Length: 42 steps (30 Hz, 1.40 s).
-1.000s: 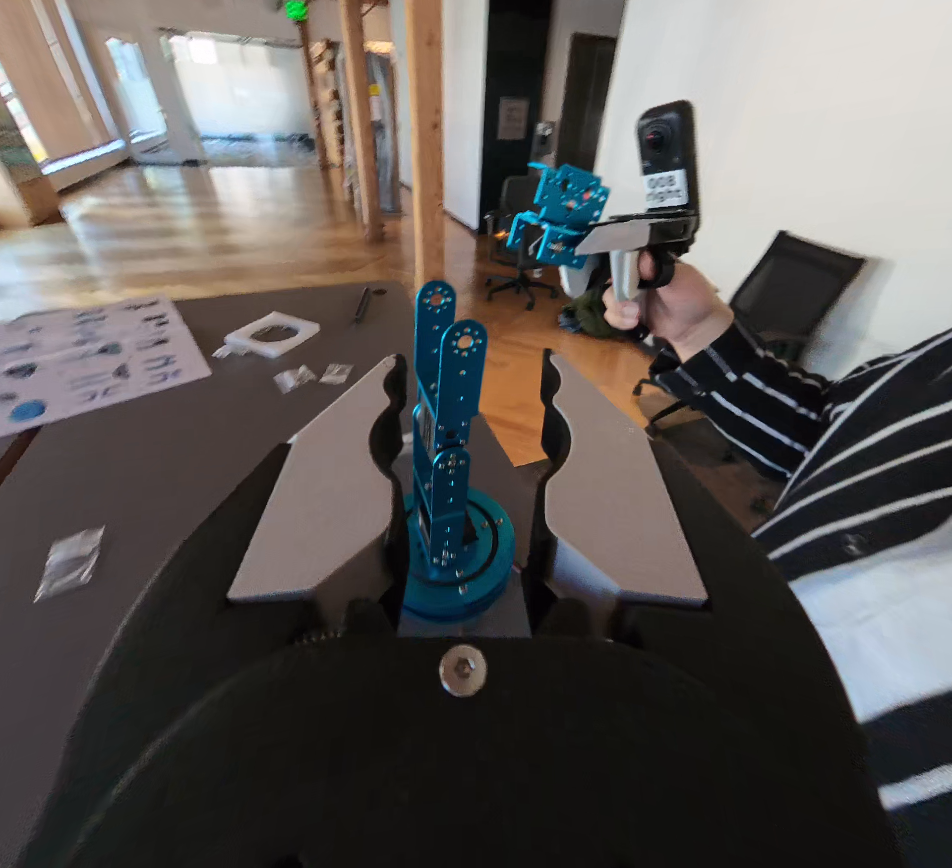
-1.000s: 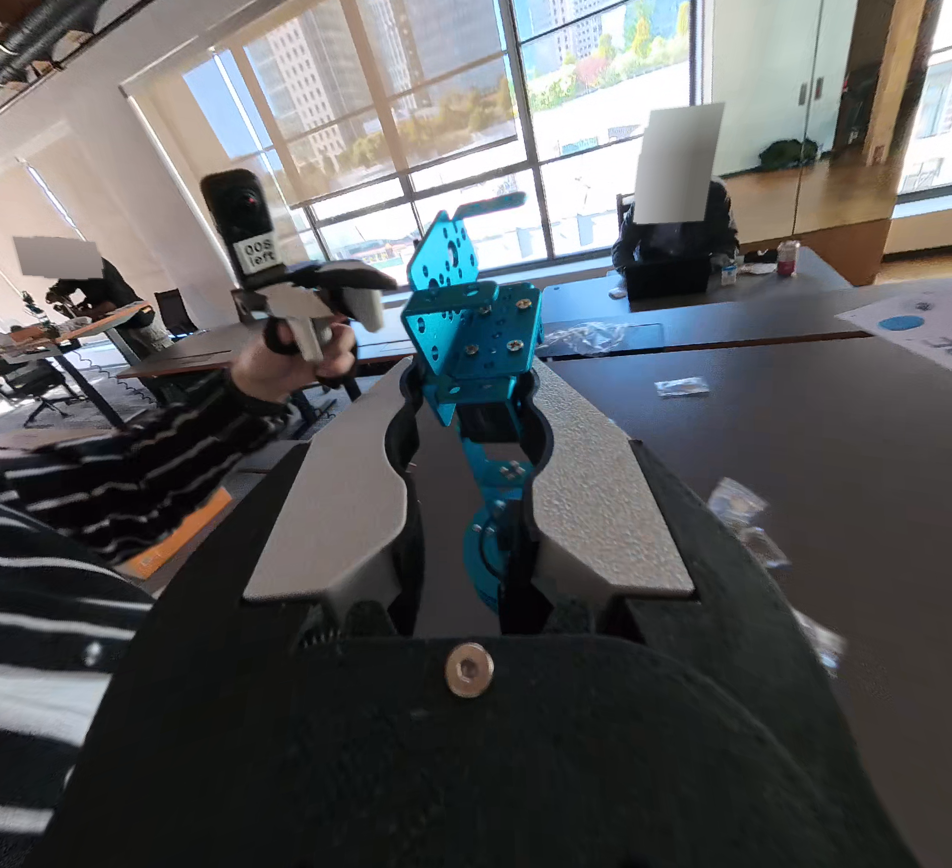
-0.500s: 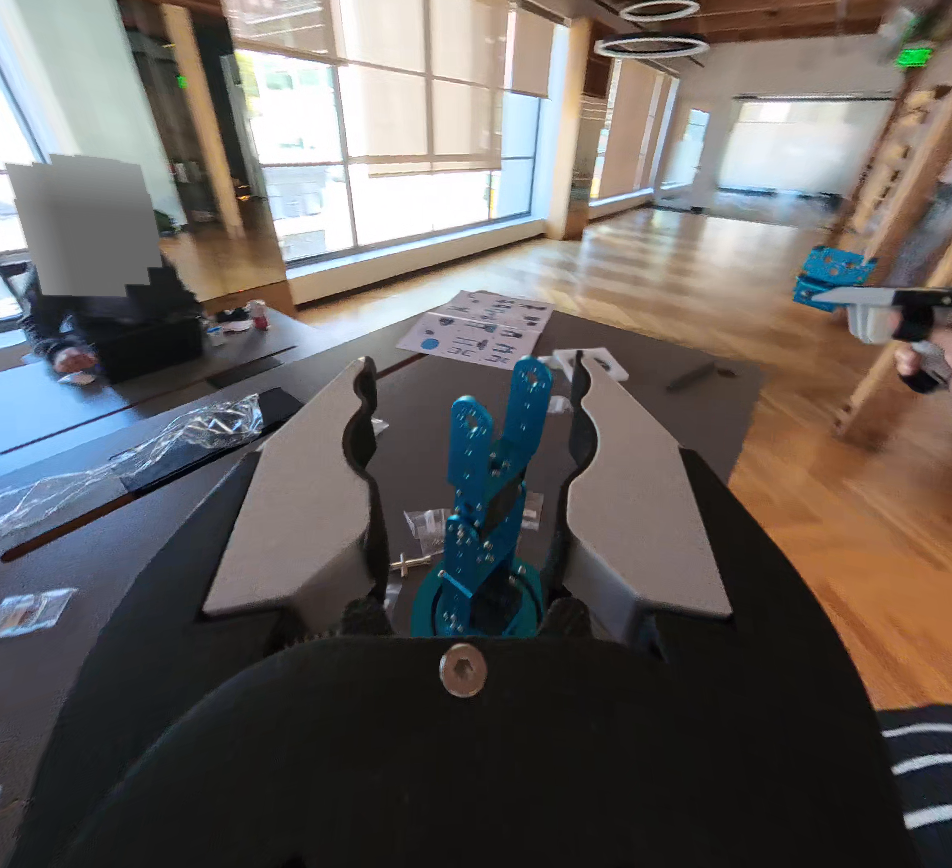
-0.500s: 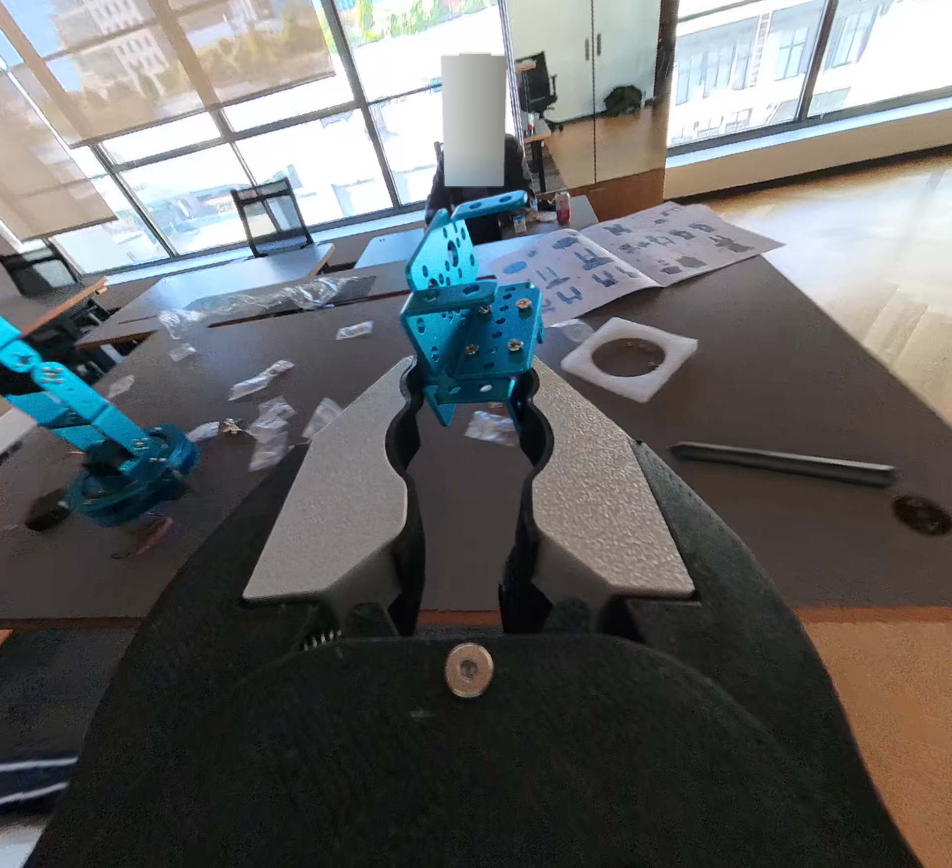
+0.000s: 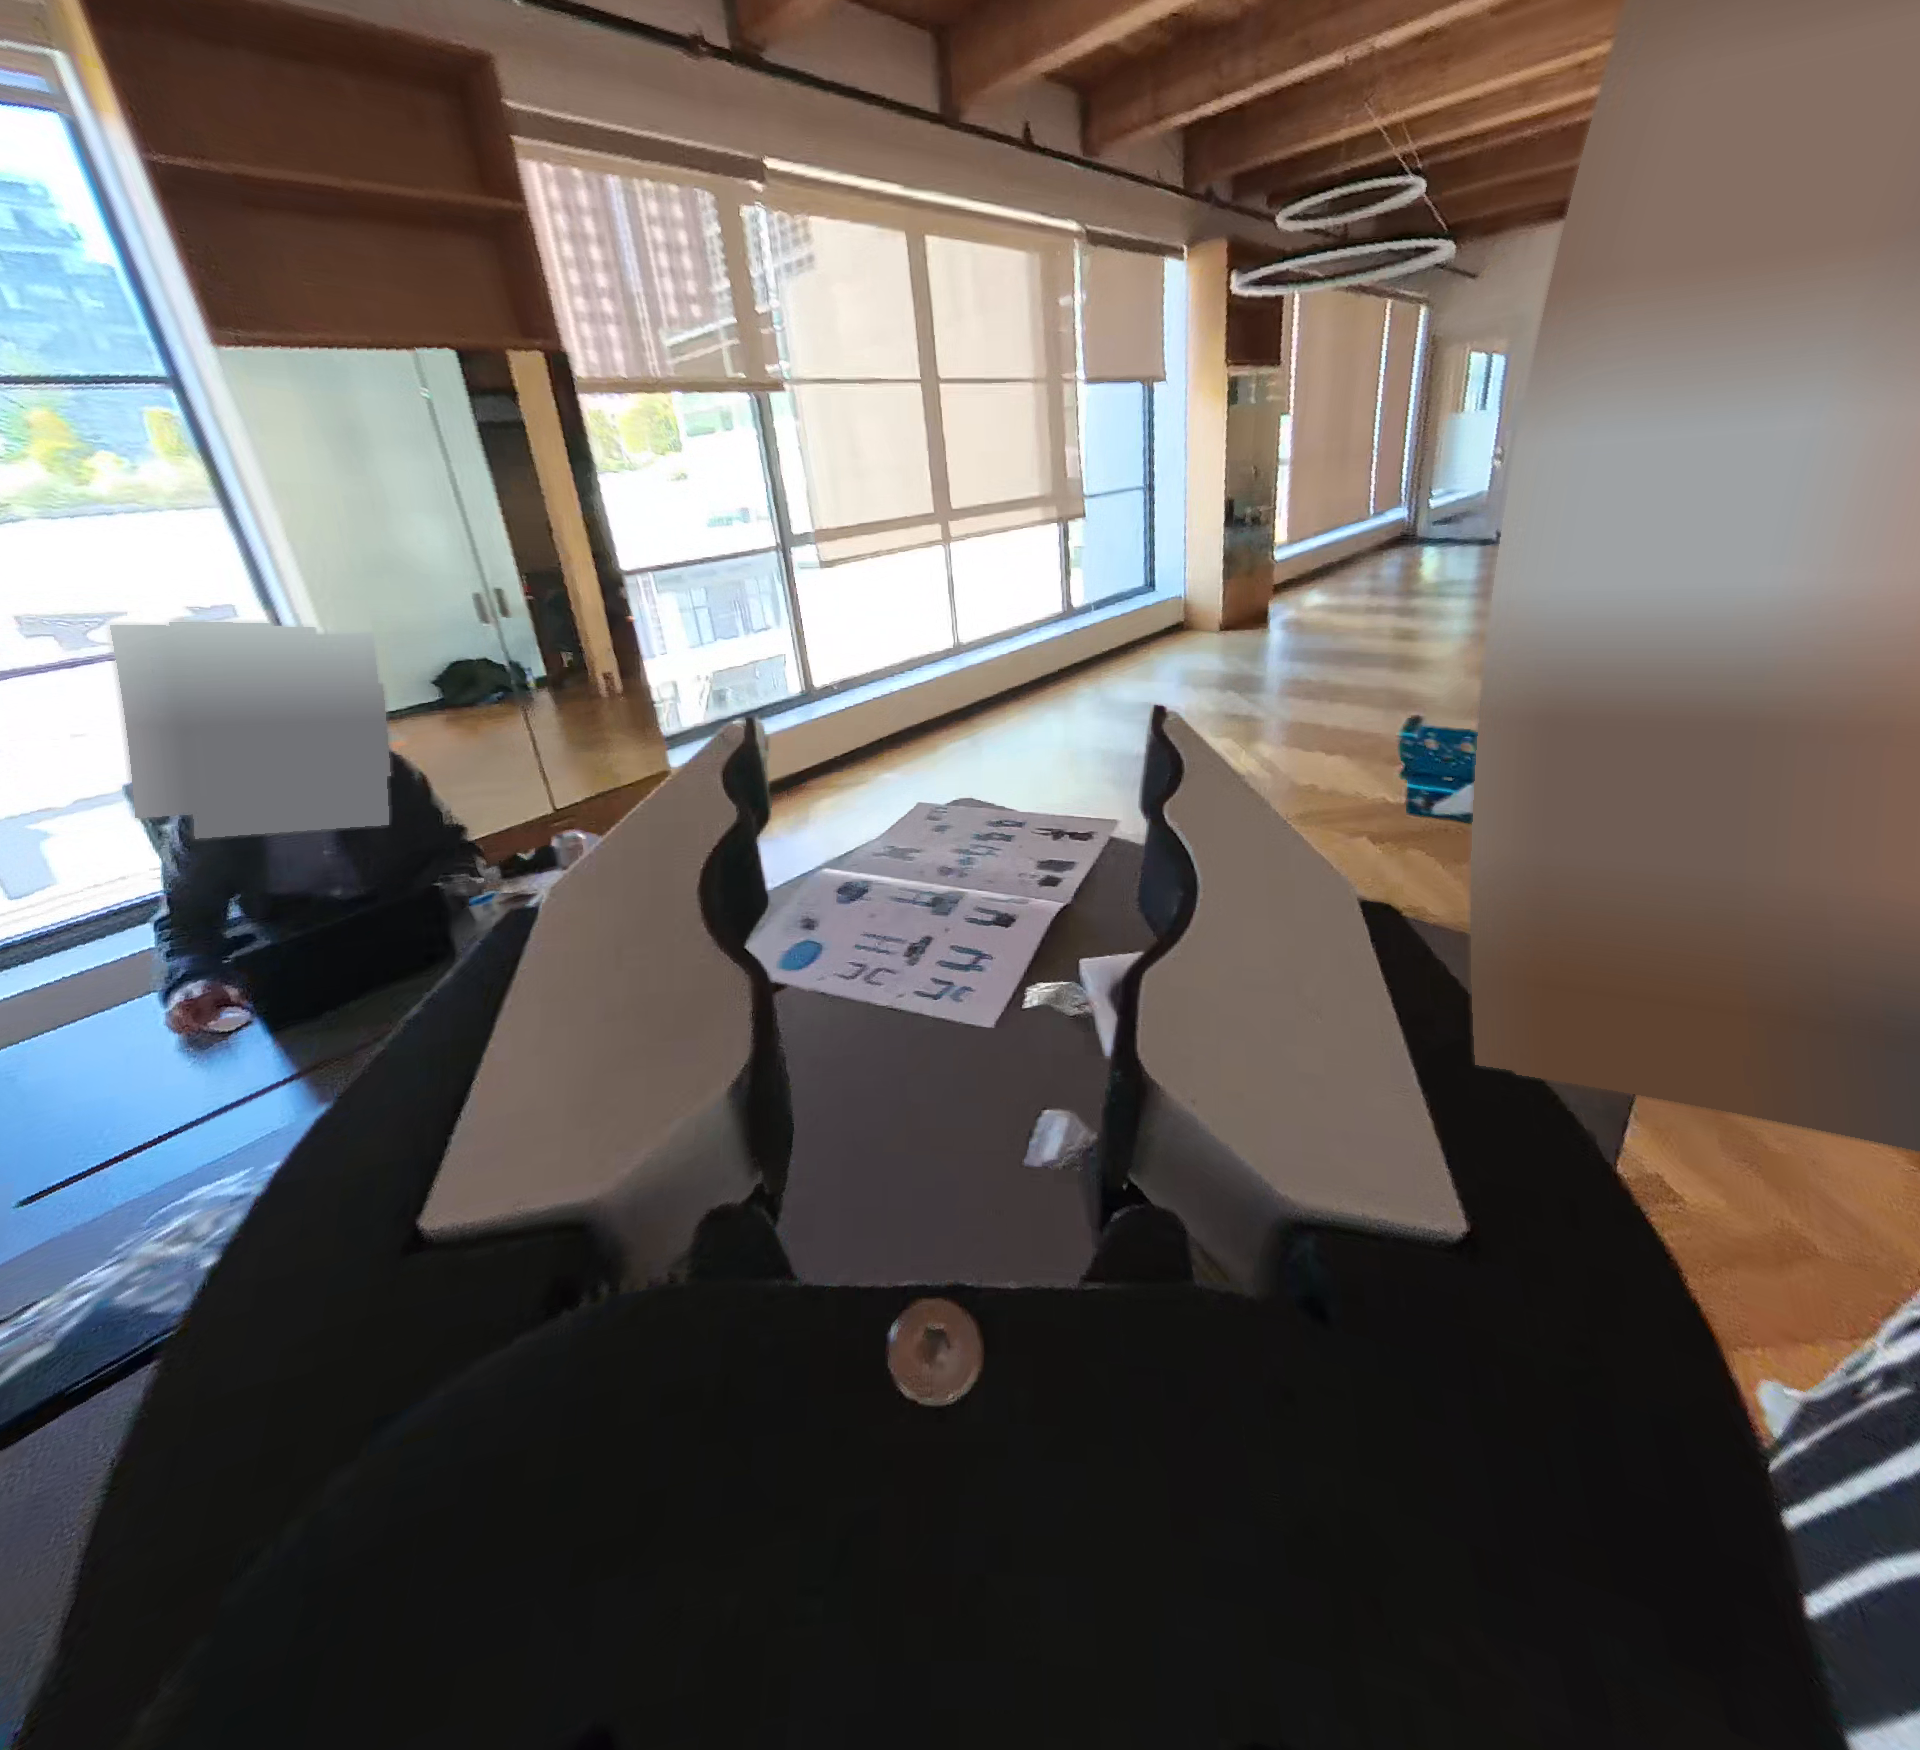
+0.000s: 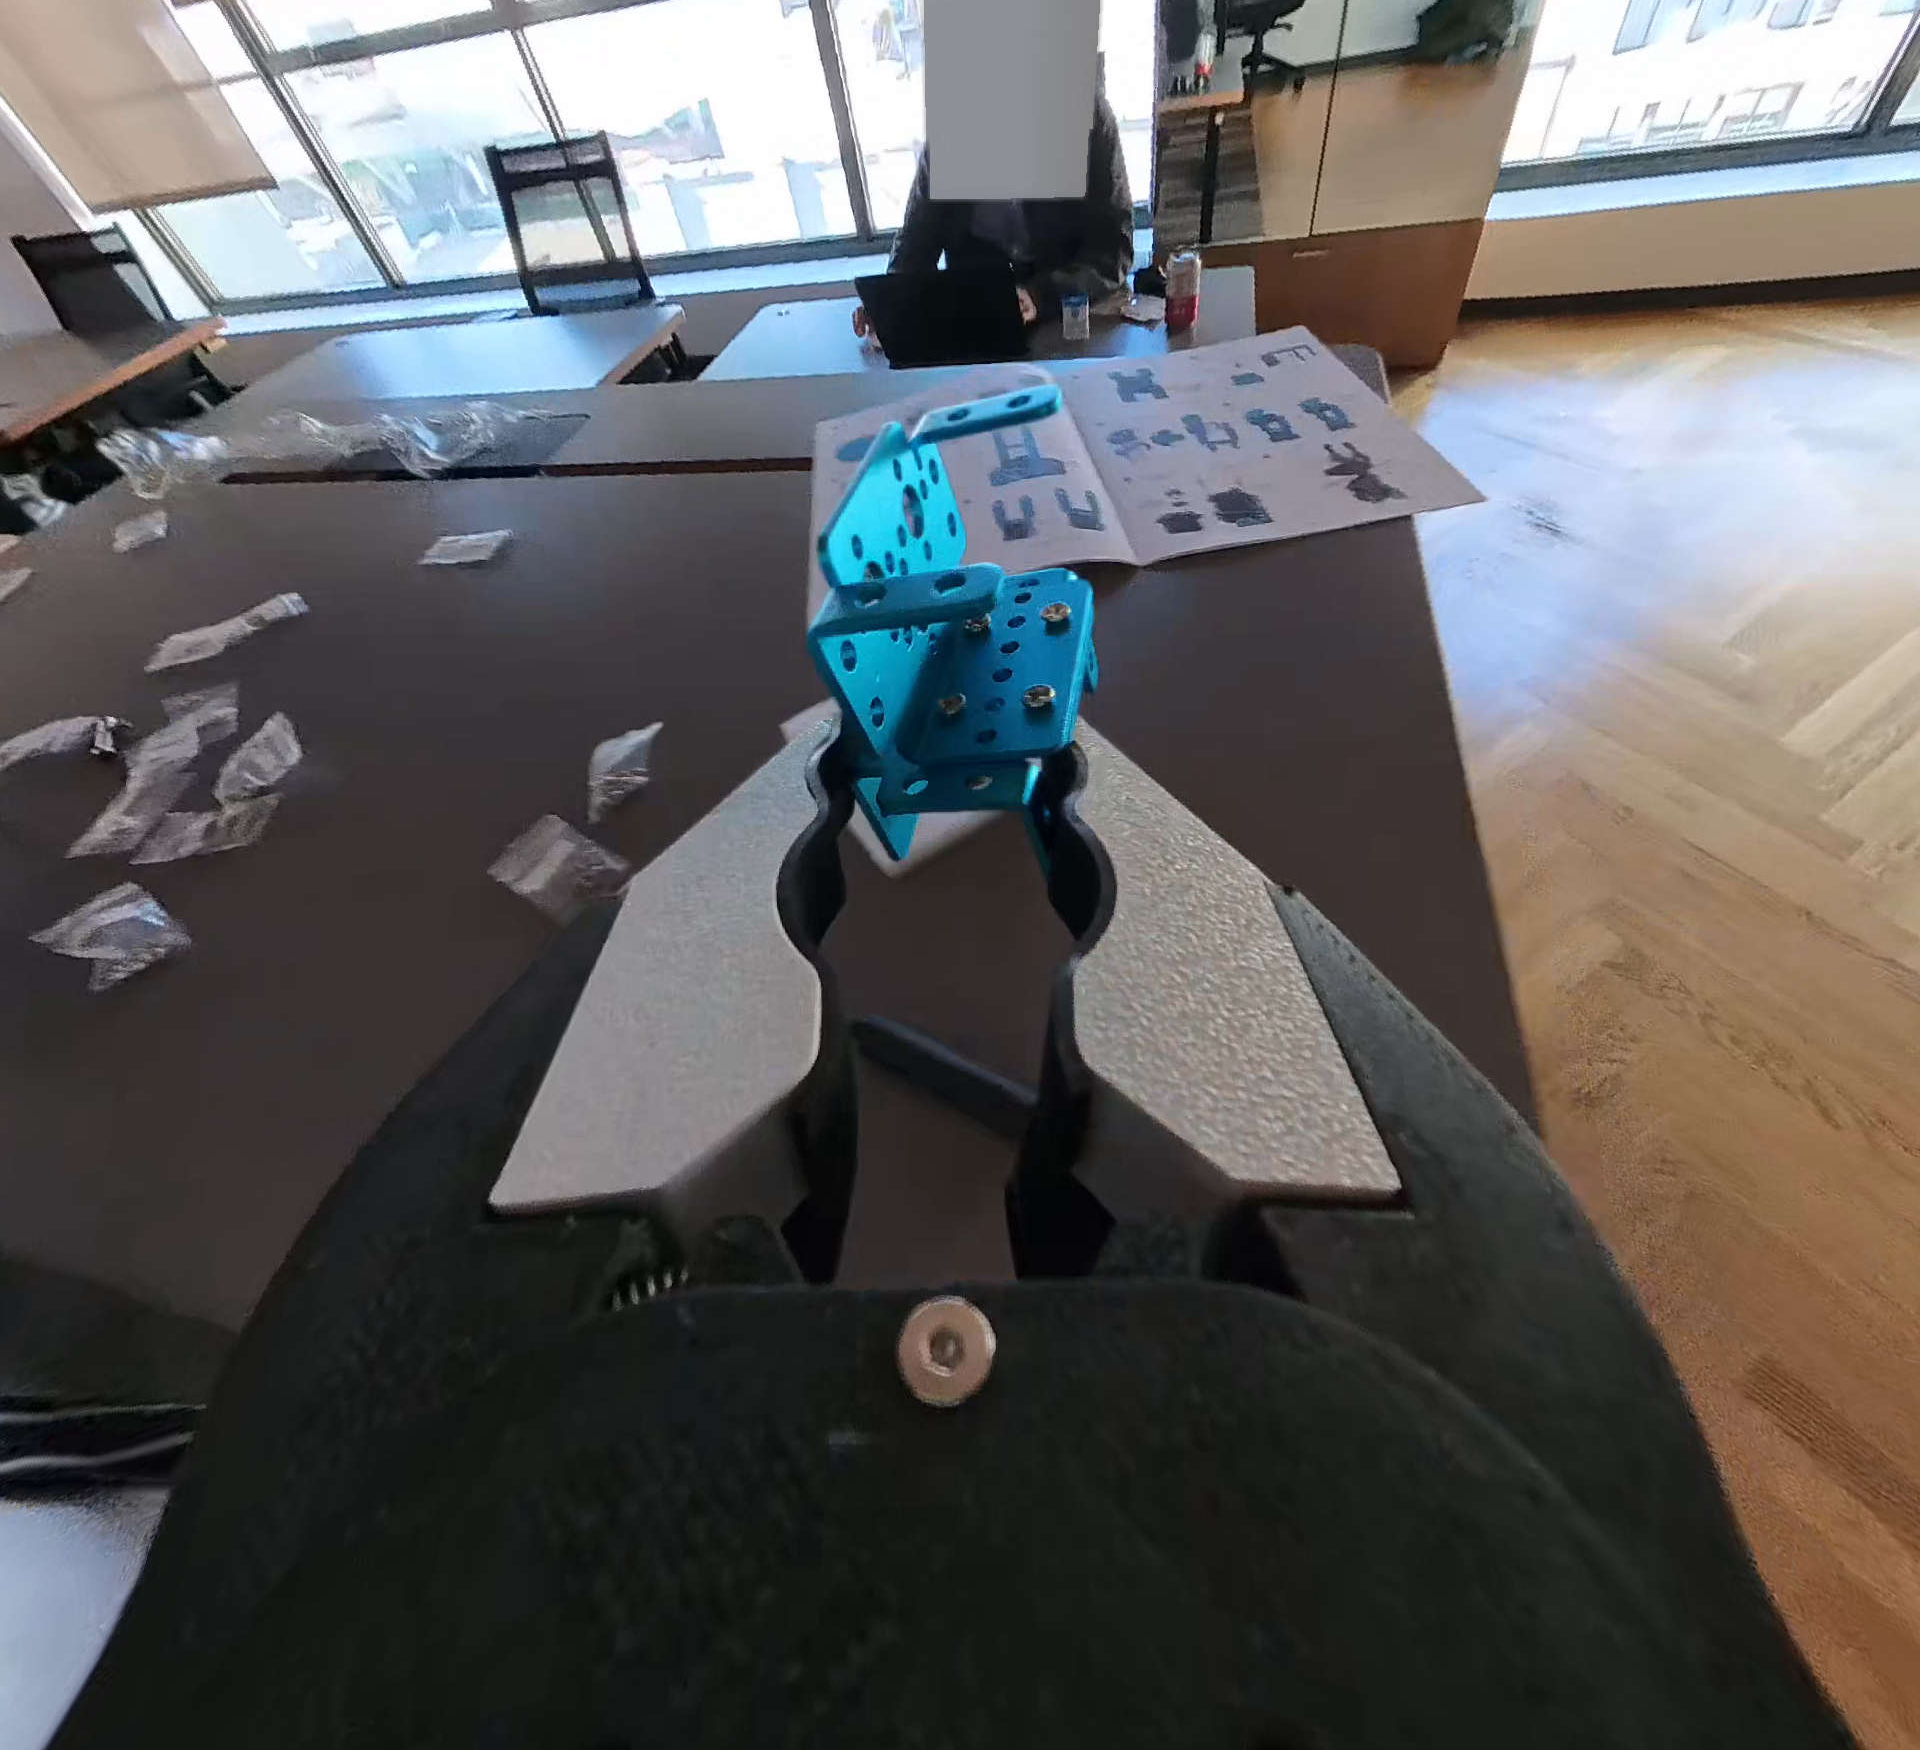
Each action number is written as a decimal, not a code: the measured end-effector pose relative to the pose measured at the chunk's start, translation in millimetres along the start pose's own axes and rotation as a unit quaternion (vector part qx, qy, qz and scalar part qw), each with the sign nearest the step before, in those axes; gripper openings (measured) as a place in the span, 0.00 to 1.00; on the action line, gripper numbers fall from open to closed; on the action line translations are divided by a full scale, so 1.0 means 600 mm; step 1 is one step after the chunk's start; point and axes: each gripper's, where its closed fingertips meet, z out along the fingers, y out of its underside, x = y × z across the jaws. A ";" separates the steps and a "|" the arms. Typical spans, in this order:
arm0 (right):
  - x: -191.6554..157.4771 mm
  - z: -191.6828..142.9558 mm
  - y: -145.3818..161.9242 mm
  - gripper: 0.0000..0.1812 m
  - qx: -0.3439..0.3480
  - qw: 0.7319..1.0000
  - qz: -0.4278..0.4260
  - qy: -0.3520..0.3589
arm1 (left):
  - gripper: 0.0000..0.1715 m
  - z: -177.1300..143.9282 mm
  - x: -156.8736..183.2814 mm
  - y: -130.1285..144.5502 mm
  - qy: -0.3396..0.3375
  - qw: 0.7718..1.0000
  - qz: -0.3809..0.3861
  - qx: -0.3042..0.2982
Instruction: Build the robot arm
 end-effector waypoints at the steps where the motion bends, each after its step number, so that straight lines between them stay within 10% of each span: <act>1: 0.026 0.007 -0.002 0.19 -0.009 1.000 -0.001 -0.005 | 0.41 0.036 0.024 0.011 0.008 1.000 0.000 -0.010; 8: 0.157 0.075 -0.021 0.19 -0.014 0.989 -0.032 -0.147 | 0.35 0.268 0.217 0.157 0.021 0.996 -0.066 -0.065; 18: 0.194 0.197 0.014 0.19 -0.063 0.877 -0.074 -0.471 | 0.17 0.442 0.474 0.419 -0.128 0.961 -0.217 -0.116; 25: 0.120 0.295 0.063 0.19 -0.104 0.803 -0.121 -0.575 | 0.18 0.396 0.435 0.495 -0.354 0.918 -0.149 -0.098; 33: 0.081 0.343 0.093 0.20 -0.097 0.728 -0.182 -0.653 | 0.19 0.393 0.388 0.525 -0.458 0.860 -0.198 -0.110; 42: 0.078 0.428 0.101 0.19 -0.122 0.702 -0.207 -0.670 | 0.19 0.414 0.368 0.437 -0.618 0.764 -0.135 -0.126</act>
